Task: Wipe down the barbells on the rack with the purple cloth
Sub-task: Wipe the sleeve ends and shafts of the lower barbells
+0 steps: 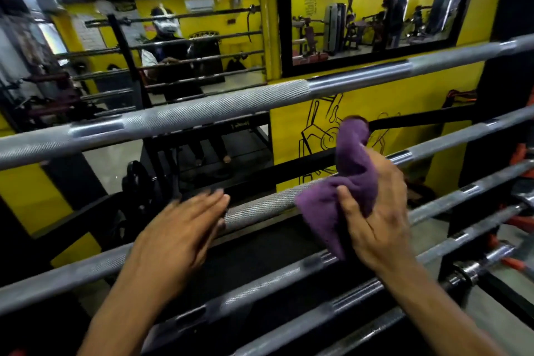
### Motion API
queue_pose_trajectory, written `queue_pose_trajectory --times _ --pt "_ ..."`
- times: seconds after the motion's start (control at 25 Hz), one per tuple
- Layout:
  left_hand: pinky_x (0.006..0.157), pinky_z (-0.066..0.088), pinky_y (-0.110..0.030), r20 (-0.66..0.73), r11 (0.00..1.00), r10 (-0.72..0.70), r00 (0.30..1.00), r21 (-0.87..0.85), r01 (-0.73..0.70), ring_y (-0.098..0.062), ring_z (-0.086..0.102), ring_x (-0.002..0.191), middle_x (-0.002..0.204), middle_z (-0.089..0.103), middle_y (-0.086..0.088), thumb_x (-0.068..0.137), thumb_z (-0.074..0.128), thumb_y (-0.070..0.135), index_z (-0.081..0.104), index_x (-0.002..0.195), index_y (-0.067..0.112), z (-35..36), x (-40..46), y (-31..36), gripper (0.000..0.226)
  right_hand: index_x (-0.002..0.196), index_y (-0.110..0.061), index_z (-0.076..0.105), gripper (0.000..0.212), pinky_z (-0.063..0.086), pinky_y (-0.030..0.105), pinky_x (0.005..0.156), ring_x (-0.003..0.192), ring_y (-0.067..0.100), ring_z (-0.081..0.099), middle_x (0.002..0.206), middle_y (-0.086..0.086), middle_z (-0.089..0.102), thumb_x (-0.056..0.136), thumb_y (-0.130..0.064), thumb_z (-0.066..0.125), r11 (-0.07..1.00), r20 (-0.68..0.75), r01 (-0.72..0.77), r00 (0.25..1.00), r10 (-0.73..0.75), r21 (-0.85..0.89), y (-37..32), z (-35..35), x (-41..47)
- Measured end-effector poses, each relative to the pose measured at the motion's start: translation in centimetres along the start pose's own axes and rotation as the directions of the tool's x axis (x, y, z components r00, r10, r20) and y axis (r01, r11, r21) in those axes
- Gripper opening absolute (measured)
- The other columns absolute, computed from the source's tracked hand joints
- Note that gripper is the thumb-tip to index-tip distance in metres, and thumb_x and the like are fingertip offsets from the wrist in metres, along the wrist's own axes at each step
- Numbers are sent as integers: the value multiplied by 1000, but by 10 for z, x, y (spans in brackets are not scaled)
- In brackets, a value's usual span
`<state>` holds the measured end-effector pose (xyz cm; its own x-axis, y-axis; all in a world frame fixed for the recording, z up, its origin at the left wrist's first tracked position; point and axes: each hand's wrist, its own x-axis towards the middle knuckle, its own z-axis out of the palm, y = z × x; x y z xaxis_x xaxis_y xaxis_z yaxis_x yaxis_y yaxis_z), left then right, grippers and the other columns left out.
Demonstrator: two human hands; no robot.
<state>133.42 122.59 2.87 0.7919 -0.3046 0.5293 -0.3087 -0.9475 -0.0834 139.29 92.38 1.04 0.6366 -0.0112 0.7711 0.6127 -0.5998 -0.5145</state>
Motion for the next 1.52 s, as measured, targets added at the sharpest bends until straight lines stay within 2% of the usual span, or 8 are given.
queue_pose_trajectory --times 0.16,0.36,0.56,0.72,0.96,1.08,1.4,1.52 --pt "115 26 -57 9 966 -222 975 135 219 -22 51 134 145 55 1 103 24 45 54 143 21 -9 -47 -20 56 126 -28 62 62 33 52 107 116 26 58 120 -4 66 97 -68 25 846 362 325 916 -171 -422 15 43 32" --pt "120 13 -58 -150 825 -494 856 228 516 -24 46 137 145 55 -2 103 27 40 55 142 15 -19 -87 -29 54 102 -26 67 51 35 42 85 89 27 60 94 -4 69 92 -63 34 829 371 326 916 -156 -455 -9 61 35" --pt "116 25 -47 -206 816 -505 838 201 542 -18 43 140 148 52 2 103 32 33 54 142 17 -7 -84 -28 48 104 -28 65 49 37 43 78 86 29 61 93 -3 68 89 -67 39 839 445 438 853 -274 -323 -107 122 1" --pt "110 28 -45 -226 830 -478 849 201 521 -20 48 136 144 56 0 103 33 32 58 138 16 -7 -88 -32 46 123 -26 63 56 42 46 85 93 29 60 105 -1 67 87 -65 45 826 477 529 787 -392 -194 -97 118 -5" --pt "111 26 -45 -276 832 -473 837 172 527 -20 46 137 144 56 -1 103 30 33 56 141 17 -3 -91 -32 48 108 -22 66 41 38 46 95 99 28 58 99 2 67 92 -52 44 857 299 282 941 -160 -430 8 51 30" --pt "111 26 -42 -284 831 -465 839 187 524 -18 46 137 144 56 2 104 32 32 57 140 18 -1 -91 -32 46 102 -24 64 36 37 46 93 97 28 57 98 -1 68 92 -52 43 870 297 220 951 -90 -442 -11 57 30" --pt "114 30 -45 -325 857 -413 851 178 484 -22 49 136 147 53 -3 105 31 30 56 140 12 -1 -101 -43 47 136 -28 53 60 35 48 92 102 28 55 121 0 61 88 -63 44 790 585 585 711 -391 -183 -148 143 -23" --pt "115 29 -46 -353 848 -430 831 157 506 -23 50 135 146 54 -4 104 31 28 57 139 12 2 -99 -39 46 133 -27 59 58 37 48 96 108 28 57 122 0 63 85 -59 48 808 525 563 747 -409 -171 -109 122 -14"
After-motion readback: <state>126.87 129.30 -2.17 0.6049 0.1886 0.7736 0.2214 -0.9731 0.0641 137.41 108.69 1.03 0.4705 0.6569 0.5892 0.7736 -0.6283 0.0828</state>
